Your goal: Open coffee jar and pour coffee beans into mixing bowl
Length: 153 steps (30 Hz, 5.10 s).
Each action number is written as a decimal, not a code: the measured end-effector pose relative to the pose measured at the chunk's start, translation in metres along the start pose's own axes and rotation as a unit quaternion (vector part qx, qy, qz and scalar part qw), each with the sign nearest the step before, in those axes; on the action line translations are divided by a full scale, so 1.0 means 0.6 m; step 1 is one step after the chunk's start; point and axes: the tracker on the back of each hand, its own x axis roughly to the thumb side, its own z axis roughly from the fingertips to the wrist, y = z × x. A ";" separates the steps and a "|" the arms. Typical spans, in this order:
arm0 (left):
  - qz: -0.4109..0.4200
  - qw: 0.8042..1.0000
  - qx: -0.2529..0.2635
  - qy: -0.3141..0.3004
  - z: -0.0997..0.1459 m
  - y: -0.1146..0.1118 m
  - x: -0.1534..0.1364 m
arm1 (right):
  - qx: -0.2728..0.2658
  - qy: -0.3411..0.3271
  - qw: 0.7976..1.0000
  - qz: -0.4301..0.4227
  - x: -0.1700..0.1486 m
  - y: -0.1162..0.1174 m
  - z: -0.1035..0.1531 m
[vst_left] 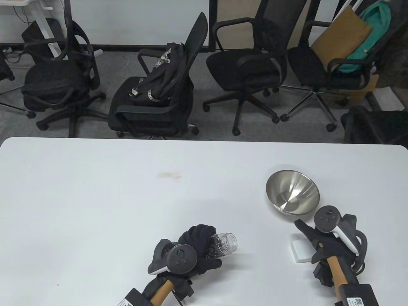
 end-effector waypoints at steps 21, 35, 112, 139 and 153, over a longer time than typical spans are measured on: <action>0.010 1.000 0.012 0.017 0.004 0.007 -0.011 | 0.034 0.092 0.984 -0.149 -0.047 0.008 -0.163; 0.019 1.000 0.006 0.020 0.002 0.007 -0.014 | 0.044 0.127 0.981 -0.143 -0.043 0.034 -0.202; -0.238 0.967 0.084 0.023 0.017 0.007 0.038 | 0.103 -0.098 0.971 -0.192 0.093 0.084 0.062; -0.426 0.902 0.065 -0.037 0.003 -0.033 0.067 | 0.133 -0.123 0.963 -0.199 0.095 0.097 0.059; -0.508 0.855 0.073 -0.075 0.004 -0.036 0.084 | 0.135 -0.132 0.962 -0.198 0.099 0.098 0.061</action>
